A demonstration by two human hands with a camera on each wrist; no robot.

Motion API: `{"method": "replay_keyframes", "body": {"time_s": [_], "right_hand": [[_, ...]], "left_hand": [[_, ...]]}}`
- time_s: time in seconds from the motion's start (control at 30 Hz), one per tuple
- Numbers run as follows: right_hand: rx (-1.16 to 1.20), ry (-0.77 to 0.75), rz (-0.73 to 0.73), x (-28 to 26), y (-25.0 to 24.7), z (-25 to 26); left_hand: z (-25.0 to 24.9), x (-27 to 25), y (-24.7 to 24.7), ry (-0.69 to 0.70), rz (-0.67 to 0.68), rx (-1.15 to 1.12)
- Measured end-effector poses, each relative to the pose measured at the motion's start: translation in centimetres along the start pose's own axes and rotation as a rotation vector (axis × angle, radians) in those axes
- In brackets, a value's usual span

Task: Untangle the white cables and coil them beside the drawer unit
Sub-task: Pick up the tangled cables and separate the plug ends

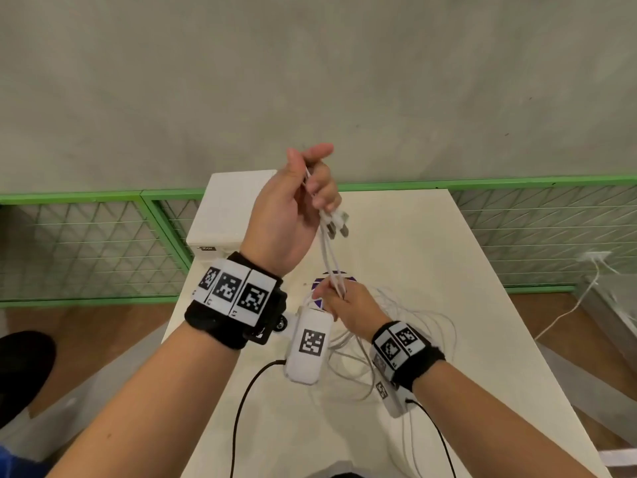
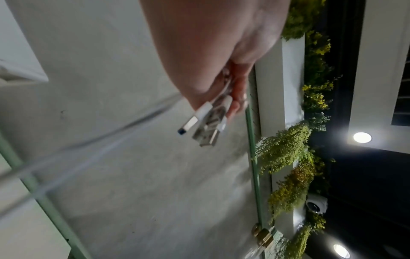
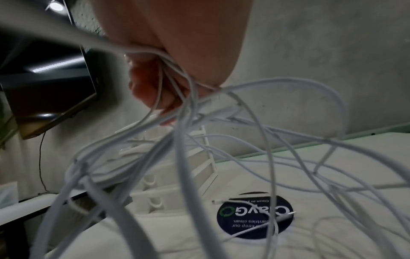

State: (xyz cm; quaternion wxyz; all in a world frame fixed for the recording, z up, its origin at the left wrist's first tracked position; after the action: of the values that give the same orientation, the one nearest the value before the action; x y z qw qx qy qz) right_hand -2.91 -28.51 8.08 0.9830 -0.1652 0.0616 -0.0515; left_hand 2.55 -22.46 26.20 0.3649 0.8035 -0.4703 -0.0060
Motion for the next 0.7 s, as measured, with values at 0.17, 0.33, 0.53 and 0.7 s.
{"method": "replay_keyframes", "body": {"time_s": [0.17, 0.33, 0.53, 0.7], "right_hand": [[-0.255, -0.114, 0.115, -0.7, 1.7, 0.2], [-0.235, -0.189, 0.053, -1.1, 0.0, 1.3], [-0.121, -0.273, -0.157, -0.9, -4.3, 2.8], [-0.117, -0.239, -0.262, -0.8, -6.7, 1.7]], "left_hand": [[-1.3, 0.5, -4.0, 0.194, -0.224, 0.047], [-1.4, 0.0, -7.4, 0.026, -0.297, 1.18], [5.7, -2.7, -8.3, -0.769, 0.258, 1.628], [6.2, -2.9, -6.6, -0.676, 0.303, 1.513]]}}
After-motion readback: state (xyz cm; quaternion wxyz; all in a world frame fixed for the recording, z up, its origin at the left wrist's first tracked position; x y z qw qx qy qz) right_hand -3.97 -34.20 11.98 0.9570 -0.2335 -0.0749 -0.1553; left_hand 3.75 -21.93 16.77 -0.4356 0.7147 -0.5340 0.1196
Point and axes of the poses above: each hand's wrist, its own x-axis towards the middle knuckle, its own y-axis out of the palm, z = x × y, the point moved 7 cm from there along x, towards the middle knuckle, and after that the axes turned 11 degrees about z, right-handed, at the moved point
